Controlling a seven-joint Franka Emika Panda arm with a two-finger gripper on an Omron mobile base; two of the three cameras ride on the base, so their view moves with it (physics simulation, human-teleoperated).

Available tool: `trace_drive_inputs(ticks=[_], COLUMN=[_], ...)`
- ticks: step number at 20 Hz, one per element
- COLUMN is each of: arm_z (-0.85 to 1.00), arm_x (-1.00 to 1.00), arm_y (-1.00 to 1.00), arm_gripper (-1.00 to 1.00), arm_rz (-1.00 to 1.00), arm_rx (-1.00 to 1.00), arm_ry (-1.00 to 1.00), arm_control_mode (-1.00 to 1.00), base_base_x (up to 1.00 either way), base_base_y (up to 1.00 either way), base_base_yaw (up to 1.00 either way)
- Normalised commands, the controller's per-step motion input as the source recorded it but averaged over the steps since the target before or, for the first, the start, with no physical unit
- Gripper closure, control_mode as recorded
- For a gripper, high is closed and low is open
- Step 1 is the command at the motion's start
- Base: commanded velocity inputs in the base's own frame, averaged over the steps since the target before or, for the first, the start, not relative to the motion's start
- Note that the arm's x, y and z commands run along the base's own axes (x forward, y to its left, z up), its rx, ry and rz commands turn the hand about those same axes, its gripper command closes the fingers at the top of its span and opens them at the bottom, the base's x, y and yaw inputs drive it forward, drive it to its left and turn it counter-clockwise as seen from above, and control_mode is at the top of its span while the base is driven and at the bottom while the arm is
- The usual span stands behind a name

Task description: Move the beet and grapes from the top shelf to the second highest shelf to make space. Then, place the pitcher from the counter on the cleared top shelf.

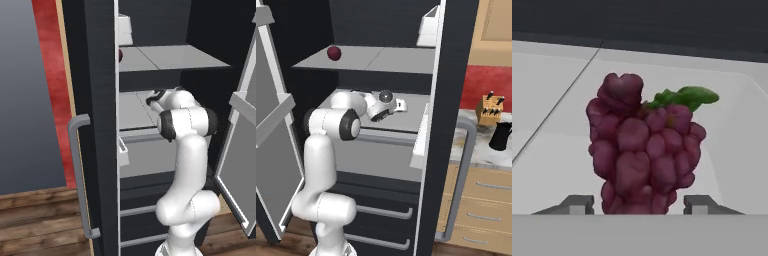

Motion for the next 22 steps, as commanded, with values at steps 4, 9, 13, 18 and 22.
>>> trace_drive_inputs(ticks=[4,9,13,18,22], arm_z=[0.17,0.64,0.57,0.04,0.18], arm_x=[-0.06,-0.40,-0.62,-0.87,-0.96], arm_y=[0.00,0.03,0.24,0.27,0.27], arm_gripper=[-1.00,-1.00,-1.00,-1.00,-1.00], arm_rz=[0.00,0.00,0.01,0.01,0.02], arm_rx=[0.00,-0.02,-0.08,-0.11,-0.09], arm_ry=[0.00,-0.06,-0.01,0.00,0.00], arm_control_mode=[-1.00,-1.00,-1.00,-1.00,-1.00], base_base_x=[0.00,0.00,0.00,0.00,0.00], base_base_y=[0.00,0.00,0.00,0.00,0.00], base_base_yaw=[0.00,0.00,0.00,0.00,0.00])
